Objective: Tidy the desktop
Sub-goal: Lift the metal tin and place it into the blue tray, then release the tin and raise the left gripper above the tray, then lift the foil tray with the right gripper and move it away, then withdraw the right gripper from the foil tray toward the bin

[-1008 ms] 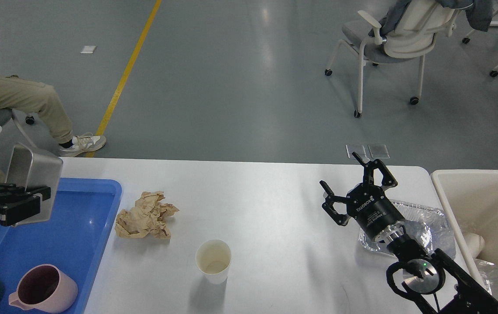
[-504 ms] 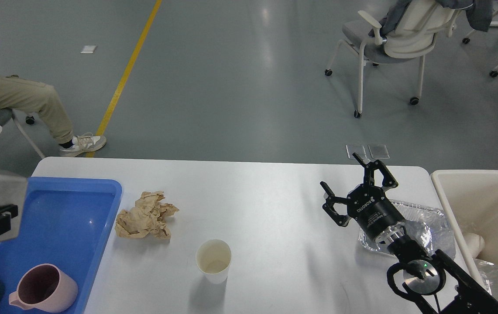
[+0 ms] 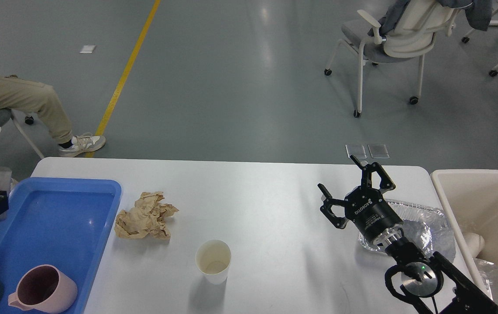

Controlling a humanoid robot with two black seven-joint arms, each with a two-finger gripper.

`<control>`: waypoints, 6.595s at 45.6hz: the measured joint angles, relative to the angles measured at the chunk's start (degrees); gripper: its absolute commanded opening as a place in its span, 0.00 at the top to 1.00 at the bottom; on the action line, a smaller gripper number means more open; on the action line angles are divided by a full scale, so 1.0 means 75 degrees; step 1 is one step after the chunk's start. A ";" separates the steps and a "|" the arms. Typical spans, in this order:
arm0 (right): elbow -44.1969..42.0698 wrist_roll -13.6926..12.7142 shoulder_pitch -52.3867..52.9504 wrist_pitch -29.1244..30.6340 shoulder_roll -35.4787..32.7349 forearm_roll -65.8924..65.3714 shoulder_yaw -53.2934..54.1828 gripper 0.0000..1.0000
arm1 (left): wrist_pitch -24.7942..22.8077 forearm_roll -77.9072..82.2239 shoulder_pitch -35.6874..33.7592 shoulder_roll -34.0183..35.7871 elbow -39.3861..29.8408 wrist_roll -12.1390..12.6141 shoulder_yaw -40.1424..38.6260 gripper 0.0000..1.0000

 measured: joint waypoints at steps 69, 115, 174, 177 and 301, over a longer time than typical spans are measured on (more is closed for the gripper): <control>0.0012 0.0000 -0.0174 0.0025 -0.0071 0.0000 0.0028 0.00 | 0.1084 0.0180 -0.0139 -0.3466 0.3483 -0.0095 0.2756 0.45; -0.0031 -0.0009 -0.0157 0.0037 -0.0255 0.0001 -0.0015 0.00 | 0.0713 -0.1915 0.0367 -0.0347 -0.2754 0.0014 -0.0471 0.11; -0.0070 -0.0011 -0.0444 0.0018 -0.0537 -0.0012 -0.0002 0.00 | -0.0316 -0.4756 0.4813 -0.5056 -0.2802 0.2112 -0.9541 0.03; -0.0069 -0.0011 -0.0444 0.0014 -0.0535 -0.0012 -0.0002 0.00 | -0.0400 -0.4979 0.4807 -0.5045 -0.2678 0.2337 -0.9532 0.03; 0.2481 0.0053 -0.2313 -0.0405 -1.0381 -0.1388 -0.1412 0.00 | -0.2695 -0.7560 0.3315 -0.5693 -0.1953 0.3302 -0.9029 0.03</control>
